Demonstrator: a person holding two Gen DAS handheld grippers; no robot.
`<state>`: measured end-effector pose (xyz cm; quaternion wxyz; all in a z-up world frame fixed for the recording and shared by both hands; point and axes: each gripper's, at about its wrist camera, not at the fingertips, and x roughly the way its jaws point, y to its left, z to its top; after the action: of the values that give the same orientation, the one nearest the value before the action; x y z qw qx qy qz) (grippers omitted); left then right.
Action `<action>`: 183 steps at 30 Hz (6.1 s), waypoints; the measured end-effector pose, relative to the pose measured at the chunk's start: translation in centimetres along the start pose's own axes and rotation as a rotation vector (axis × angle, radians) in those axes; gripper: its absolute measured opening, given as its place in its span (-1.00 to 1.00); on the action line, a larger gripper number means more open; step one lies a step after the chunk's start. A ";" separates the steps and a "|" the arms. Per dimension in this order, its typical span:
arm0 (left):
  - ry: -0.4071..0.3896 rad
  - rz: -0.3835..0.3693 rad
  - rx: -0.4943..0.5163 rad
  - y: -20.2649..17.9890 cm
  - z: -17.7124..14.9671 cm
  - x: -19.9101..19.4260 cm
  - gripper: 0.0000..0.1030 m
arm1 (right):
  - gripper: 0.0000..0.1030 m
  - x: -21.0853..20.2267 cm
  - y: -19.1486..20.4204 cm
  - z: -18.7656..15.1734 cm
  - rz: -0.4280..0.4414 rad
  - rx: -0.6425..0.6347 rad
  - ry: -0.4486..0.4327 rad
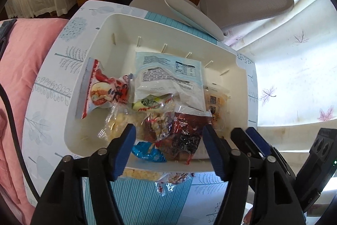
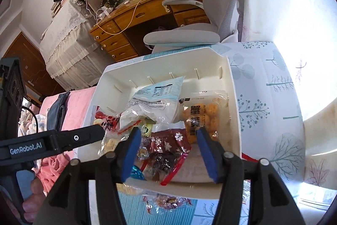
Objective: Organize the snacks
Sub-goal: 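Lower both packs into the white tray and open both tools, then withdraw both tools from the tray back over the remaining snacks, then grasp the clear rice-cake bag with the left tool while the right tool grasps the clear nut pack, then lift the rice-cake bag with the left tool while the right tool carries the nut pack over the tray, then lower both packs into the white tray and open both tools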
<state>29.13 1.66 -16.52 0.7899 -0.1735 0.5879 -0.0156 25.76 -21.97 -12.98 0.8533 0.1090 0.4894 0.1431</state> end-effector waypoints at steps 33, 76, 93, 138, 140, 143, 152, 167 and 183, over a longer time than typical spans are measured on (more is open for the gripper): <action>-0.009 0.020 0.054 9.7 -13.4 -5.6 0.48 | 0.51 -5.0 4.9 -12.1 -0.121 0.114 -0.029; -0.092 0.120 -0.085 1.8 -11.7 8.5 0.61 | 0.52 5.1 -0.3 -13.8 0.054 -0.379 0.154; -0.057 0.075 -0.150 3.0 -10.3 10.9 0.57 | 0.18 7.5 2.7 -12.9 0.064 -0.485 0.128; -0.128 -0.041 -0.214 12.6 -15.5 0.3 -0.77 | 0.08 5.5 8.7 -15.4 0.075 -0.485 0.193; -0.134 -0.036 -0.200 12.9 -15.1 -1.1 -0.77 | 0.08 4.9 9.4 -15.0 0.072 -0.476 0.182; -0.143 -0.040 -0.179 13.0 -14.1 -2.8 -0.77 | 0.08 3.6 10.3 -14.6 0.061 -0.460 0.161; -0.151 -0.062 -0.058 11.3 -9.4 -7.1 -0.77 | 0.08 0.9 11.6 -10.2 0.017 -0.369 0.056; -0.089 -0.096 0.149 5.3 -0.2 -6.6 -0.76 | 0.11 0.9 7.9 -2.3 -0.112 -0.132 -0.044; -0.014 -0.016 0.174 3.0 0.2 -3.9 0.26 | 0.27 1.5 6.2 -1.9 -0.114 -0.119 0.025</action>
<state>27.59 5.46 -13.72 0.8061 -0.1090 0.5773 -0.0714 23.99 -15.60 -13.07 0.8590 0.0281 0.4958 0.1244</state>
